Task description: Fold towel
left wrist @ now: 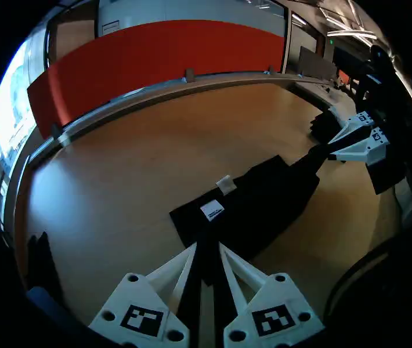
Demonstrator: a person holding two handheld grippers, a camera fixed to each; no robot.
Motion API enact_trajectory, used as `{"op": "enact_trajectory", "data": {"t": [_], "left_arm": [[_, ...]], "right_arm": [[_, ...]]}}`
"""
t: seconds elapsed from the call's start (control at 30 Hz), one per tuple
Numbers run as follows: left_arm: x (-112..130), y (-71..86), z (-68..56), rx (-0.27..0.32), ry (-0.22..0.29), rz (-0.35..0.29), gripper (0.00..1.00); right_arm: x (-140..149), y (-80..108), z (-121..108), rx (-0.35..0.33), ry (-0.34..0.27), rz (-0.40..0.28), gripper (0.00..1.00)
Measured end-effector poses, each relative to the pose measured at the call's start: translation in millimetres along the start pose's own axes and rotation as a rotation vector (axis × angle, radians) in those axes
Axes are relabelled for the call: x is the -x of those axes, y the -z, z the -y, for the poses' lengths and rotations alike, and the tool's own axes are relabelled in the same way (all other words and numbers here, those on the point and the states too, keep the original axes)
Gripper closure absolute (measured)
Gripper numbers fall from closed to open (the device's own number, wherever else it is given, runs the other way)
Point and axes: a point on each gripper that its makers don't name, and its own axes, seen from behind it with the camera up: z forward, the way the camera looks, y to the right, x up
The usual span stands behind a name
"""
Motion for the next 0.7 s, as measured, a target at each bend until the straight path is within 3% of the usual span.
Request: {"op": "enact_trajectory", "data": {"t": [0.7], "left_arm": [[8,-50.3,13.7,-0.010,-0.015,0.068,0.88]], "right_arm": [[15,-37.7,-25,-0.002,-0.043,0.075,0.85]]}}
